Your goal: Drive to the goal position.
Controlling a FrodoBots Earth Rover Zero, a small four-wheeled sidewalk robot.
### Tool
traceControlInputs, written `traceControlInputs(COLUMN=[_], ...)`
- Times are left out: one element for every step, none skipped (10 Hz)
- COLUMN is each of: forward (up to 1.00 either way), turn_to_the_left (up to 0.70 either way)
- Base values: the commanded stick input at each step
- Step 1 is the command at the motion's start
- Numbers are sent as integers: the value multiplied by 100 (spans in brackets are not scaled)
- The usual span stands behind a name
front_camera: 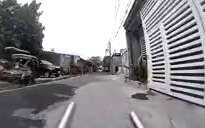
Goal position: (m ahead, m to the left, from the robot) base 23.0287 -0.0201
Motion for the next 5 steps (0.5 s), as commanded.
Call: traceControlInputs(forward=[85,85,85,85,85], turn_to_the_left=[0,0,0,0,0])
